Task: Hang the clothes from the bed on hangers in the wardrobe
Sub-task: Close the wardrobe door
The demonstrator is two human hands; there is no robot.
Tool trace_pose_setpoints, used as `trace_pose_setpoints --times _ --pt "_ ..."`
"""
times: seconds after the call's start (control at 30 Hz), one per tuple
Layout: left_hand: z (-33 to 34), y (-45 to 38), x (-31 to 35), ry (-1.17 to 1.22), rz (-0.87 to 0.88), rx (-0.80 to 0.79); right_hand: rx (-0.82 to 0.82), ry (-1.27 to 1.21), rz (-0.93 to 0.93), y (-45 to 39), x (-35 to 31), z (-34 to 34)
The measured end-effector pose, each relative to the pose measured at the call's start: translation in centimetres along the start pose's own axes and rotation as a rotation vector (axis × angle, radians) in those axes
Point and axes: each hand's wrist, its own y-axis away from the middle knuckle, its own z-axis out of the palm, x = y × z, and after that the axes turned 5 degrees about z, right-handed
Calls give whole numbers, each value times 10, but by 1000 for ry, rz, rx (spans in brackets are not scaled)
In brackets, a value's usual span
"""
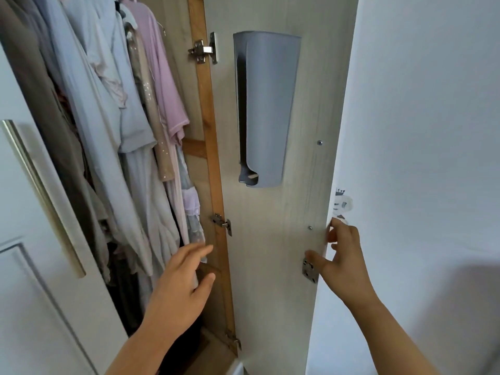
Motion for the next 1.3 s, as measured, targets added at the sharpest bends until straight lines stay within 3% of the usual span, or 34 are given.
trace_pose_setpoints --times 0.13,0.27,0.4,0.47,0.57,0.73,1.0,1.3 --pt "1 4 -2 -15 17 0 -32 8 -98 30 -12 20" --pt "-1 11 -5 -30 27 -17 -199 63 -180 56 -31 42" --pt "-10 18 -7 -37 -1 -10 -41 179 -385 50 -44 60" --pt "-15 21 -8 -66 -28 -3 -84 62 -343 40 -60 70" --pt "-25 26 -11 -127 -34 31 -374 -33 -210 23 -89 90" --pt "-38 34 -31 -164 -155 88 -549 -79 -305 13 -112 135" --pt "-61 34 -52 -274 -296 193 -522 -120 -427 10 -133 205" --pt "-72 42 -71 -444 -379 200 -605 -254 -303 -1 -156 258"
